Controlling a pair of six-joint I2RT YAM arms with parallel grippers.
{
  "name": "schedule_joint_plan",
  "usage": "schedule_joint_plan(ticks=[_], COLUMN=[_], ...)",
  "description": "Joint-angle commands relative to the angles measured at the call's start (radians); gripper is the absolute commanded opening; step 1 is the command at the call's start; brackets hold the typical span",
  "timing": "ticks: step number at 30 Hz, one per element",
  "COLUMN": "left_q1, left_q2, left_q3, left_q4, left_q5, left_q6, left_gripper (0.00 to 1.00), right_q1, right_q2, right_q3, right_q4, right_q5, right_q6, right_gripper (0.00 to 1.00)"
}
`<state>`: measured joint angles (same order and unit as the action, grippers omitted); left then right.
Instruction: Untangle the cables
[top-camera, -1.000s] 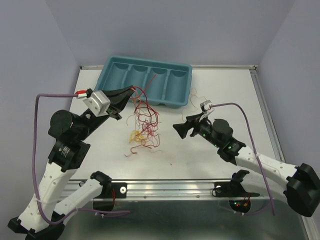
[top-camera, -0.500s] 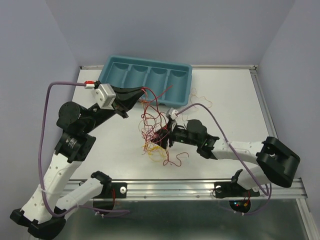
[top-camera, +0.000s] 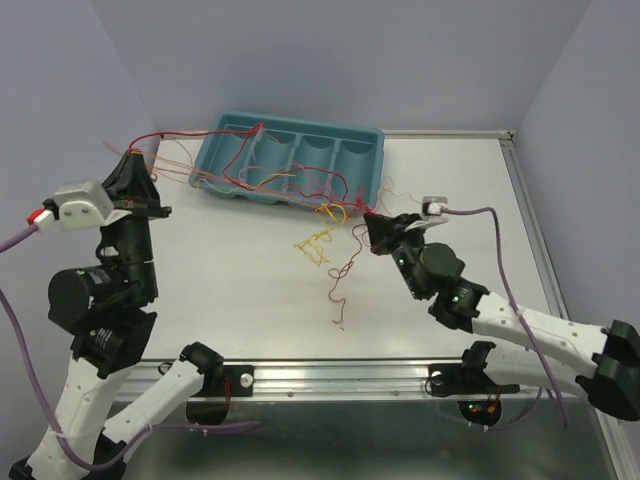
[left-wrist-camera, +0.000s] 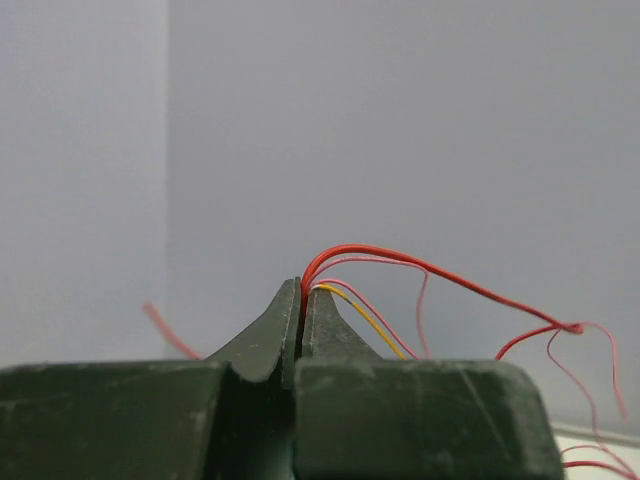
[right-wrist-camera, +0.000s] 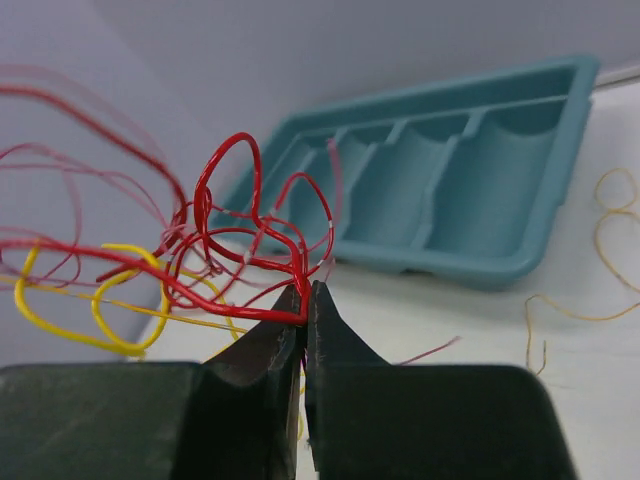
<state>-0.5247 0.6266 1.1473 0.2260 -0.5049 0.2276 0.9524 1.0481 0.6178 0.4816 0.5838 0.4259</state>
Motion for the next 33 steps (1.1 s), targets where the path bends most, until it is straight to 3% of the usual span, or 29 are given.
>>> schedule_joint_plan(ticks=[1,9,16,17,19,20,21,22,24,27,31,33], left_q1=[0.003,0.003,0.005,0.003,0.003,0.005,0.005,0.003,0.003,0.003,0.005,0.003], left_q2=[-0.067,-0.105,-0.114,-0.111,-0.108,-0.107,-0.105,-0.100,-0.068,-0.019,-0.018,-0.045], left_q3=[0.045,0.060,0.034,0.026,0.019,0.017,-0.006,-0.008,-0.012,-0.005,-0.023,-0.038], left_q4=[0.187,0.225,0.222,0.179,0.127,0.096,0.093,0.081,0.045,0.039,0.038,0.015], left_q5=[-0.273,-0.333,-0.296,-0.240,-0.146,-0.085,-0.039,-0.005,0.083,0.011,0.006,0.098], left_q6=[0.113,0.193,0.181,0.162,0.132,0.103,0.096,0.078,0.073,0.079,0.082,0.070], left_gripper=[0.00,0.00,0.00,0.00,0.00,0.00,0.00,0.00,0.00,0.00,0.00,0.00], right_q1=[-0.041,-0.044,-0.044,-0.044,-0.044,-0.044,-0.044,-0.044,-0.044,-0.044,-0.044,-0.044], right_q2=[-0.207,-0.572,-0.688,-0.677,-0.617,-0.585,-0.553,-0.519,-0.413,-0.309,-0.306,-0.306], right_q3=[-0.073,-0.151,-0.155,-0.138,-0.121,-0.107,-0.071,-0.043,0.018,0.057,0.059,0.057], right_q4=[-0.189,-0.205,-0.210,-0.213,-0.231,-0.239,-0.257,-0.283,-0.346,-0.419,-0.434,-0.434], right_q5=[0.494,0.740,0.788,0.727,0.690,0.638,0.611,0.591,0.536,0.591,0.559,0.480], right_q6=[0.063,-0.027,-0.067,-0.087,-0.093,-0.096,-0.099,-0.086,-0.085,-0.041,-0.015,-0.024], right_gripper=[0.01,0.04,0.03,0.18,0.36,0.66,0.84,0.94,1.00,0.99,0.95,0.96])
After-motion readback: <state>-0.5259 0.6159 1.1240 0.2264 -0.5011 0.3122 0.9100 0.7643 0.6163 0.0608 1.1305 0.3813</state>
